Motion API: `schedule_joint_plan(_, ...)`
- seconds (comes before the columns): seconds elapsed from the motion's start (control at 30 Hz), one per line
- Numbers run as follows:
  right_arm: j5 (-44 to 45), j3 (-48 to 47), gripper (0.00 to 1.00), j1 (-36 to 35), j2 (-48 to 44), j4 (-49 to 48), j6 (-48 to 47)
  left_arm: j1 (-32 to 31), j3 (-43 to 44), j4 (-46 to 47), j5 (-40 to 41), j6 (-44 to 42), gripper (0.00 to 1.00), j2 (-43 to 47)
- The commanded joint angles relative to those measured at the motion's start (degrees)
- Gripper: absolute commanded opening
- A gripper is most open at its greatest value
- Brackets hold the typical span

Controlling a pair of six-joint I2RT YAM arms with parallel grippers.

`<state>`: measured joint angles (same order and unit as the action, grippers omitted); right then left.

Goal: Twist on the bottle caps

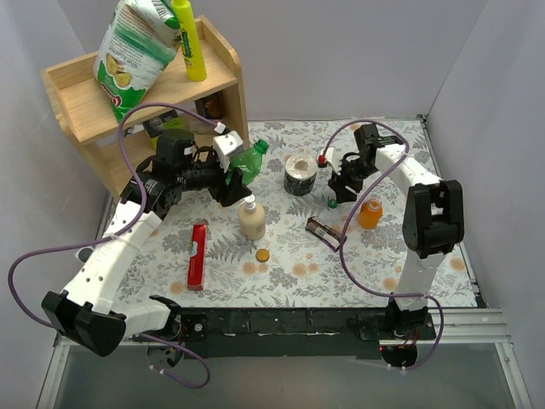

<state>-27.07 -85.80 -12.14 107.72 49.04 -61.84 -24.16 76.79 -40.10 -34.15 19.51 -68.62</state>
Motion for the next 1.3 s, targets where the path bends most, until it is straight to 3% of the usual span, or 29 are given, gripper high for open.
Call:
schedule_joint_plan(0.0, -0.3, 0.3, 0.68, -0.7, 2.1, -5.5, -3.7, 0.9, 1.9, -0.6, 2.2, 0.1, 0.0, 0.6)
schedule_joint_plan(0.67, -1.0, 3.0, 0.69, -1.7, 5.8, -7.1, -5.7, 2.1, 1.7, 0.2, 2.1, 0.6, 0.0, -2.1)
schedule_joint_plan(1.27, 2.6, 4.9, 0.62, -3.9, 6.7, -12.3, -3.8, 2.2, 0.2, 1.2, 2.2, 0.9, 0.0, -2.1)
